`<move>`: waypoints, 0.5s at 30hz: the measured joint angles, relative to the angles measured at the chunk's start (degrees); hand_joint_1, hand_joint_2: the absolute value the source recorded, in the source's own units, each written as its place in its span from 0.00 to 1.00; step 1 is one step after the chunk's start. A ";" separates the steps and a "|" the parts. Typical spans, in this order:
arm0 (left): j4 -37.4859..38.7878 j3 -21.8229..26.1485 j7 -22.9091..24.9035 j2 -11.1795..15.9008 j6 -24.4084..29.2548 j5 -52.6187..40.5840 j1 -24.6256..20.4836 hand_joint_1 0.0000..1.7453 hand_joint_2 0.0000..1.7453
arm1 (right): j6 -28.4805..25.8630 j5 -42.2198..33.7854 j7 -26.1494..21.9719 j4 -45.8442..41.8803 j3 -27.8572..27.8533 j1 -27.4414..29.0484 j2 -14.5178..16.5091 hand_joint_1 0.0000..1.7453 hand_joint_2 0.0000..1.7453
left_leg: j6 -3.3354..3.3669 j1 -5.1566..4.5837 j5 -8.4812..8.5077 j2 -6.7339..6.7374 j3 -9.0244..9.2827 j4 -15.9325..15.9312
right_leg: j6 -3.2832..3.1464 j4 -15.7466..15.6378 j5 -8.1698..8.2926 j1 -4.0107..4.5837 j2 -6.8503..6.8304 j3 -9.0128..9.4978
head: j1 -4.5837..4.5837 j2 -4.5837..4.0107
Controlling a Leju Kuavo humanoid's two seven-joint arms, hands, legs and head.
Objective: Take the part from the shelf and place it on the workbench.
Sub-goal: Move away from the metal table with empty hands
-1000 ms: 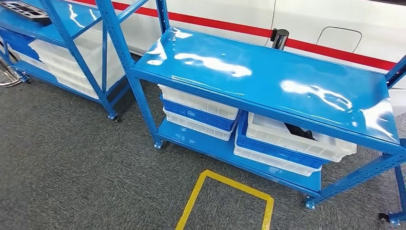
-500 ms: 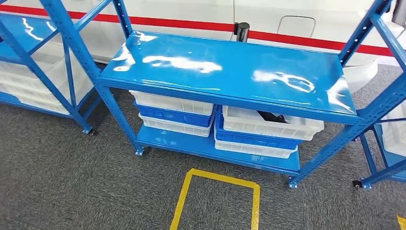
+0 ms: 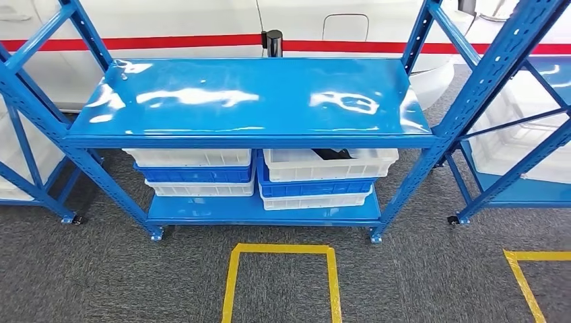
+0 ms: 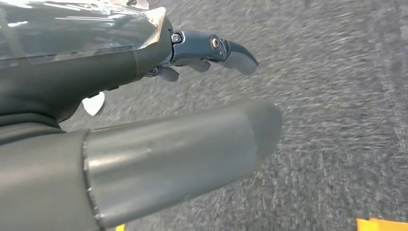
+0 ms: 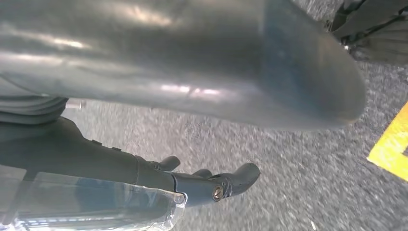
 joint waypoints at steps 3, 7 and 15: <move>0.00 0.02 -0.03 -0.04 -0.03 -0.01 -0.20 0.00 0.00 | -0.01 0.02 0.07 0.00 -0.01 0.23 -0.07 0.00 0.00 | 0.60 -0.43 0.30 1.63 0.28 -0.84 | 1.17 0.19 0.12 -0.06 0.74 -1.09 | -0.01 0.00; 0.00 0.03 -0.04 -0.19 -0.25 0.15 -0.10 0.00 0.00 | -0.01 0.33 0.30 0.00 -0.02 -0.03 -0.10 0.00 0.00 | 1.65 -0.44 0.91 4.77 0.46 -1.85 | 0.81 11.13 -5.28 0.06 -4.93 -6.59 | 0.48 0.00; 0.00 0.08 -0.11 -0.25 -1.92 0.96 -0.22 0.00 0.00 | -0.08 1.40 -0.57 0.00 -0.01 0.19 -0.27 0.00 0.00 | 0.20 -0.76 0.44 7.47 0.68 -1.39 | 2.61 -0.45 -1.31 -0.69 -7.48 0.83 | 0.49 0.00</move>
